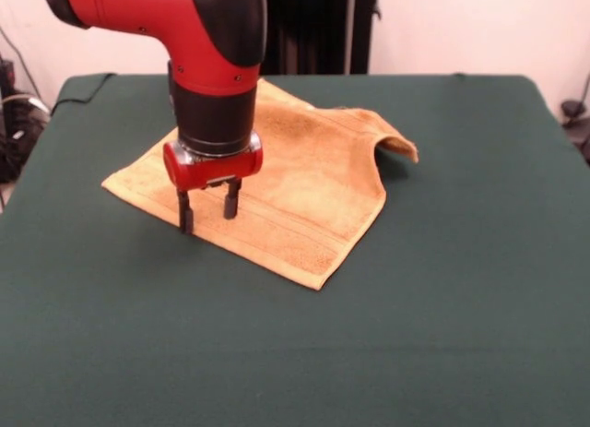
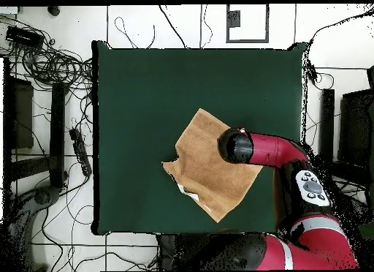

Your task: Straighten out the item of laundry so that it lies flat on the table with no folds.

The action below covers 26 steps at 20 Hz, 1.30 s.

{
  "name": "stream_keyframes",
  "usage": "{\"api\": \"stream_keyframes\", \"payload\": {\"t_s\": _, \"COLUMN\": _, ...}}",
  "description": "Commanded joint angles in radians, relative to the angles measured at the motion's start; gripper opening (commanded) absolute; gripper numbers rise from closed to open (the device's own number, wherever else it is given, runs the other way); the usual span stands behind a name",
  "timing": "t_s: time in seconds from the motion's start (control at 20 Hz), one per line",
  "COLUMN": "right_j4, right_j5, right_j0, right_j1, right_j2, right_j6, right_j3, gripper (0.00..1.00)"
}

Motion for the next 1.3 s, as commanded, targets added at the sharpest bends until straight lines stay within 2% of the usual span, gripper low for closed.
{"api": "stream_keyframes", "payload": {"t_s": 0.05, "right_j4": -0.023, "right_j5": -0.261, "right_j0": -0.013, "right_j1": 0.350, "right_j2": 0.002, "right_j6": 0.247, "right_j3": -0.017, "gripper": 1.00}}
{"api": "stream_keyframes", "payload": {"t_s": 0.15, "right_j4": -0.025, "right_j5": -0.273, "right_j0": -0.021, "right_j1": 0.352, "right_j2": 0.009, "right_j6": 0.236, "right_j3": -0.014, "gripper": 1.00}}
{"api": "stream_keyframes", "payload": {"t_s": 0.2, "right_j4": -0.028, "right_j5": -0.284, "right_j0": -0.034, "right_j1": 0.352, "right_j2": 0.021, "right_j6": 0.224, "right_j3": -0.009, "gripper": 0.00}}
{"api": "stream_keyframes", "payload": {"t_s": 0.6, "right_j4": -0.028, "right_j5": -0.322, "right_j0": -0.040, "right_j1": 0.356, "right_j2": 0.027, "right_j6": 0.226, "right_j3": -0.006, "gripper": 0.00}}
{"api": "stream_keyframes", "payload": {"t_s": 0.95, "right_j4": -0.014, "right_j5": -0.286, "right_j0": -0.039, "right_j1": 0.362, "right_j2": 0.030, "right_j6": 0.220, "right_j3": -0.020, "gripper": 0.00}}
{"api": "stream_keyframes", "payload": {"t_s": 1.3, "right_j4": -0.045, "right_j5": -0.269, "right_j0": -0.074, "right_j1": 0.365, "right_j2": 0.090, "right_j6": 0.136, "right_j3": -0.040, "gripper": 0.00}}
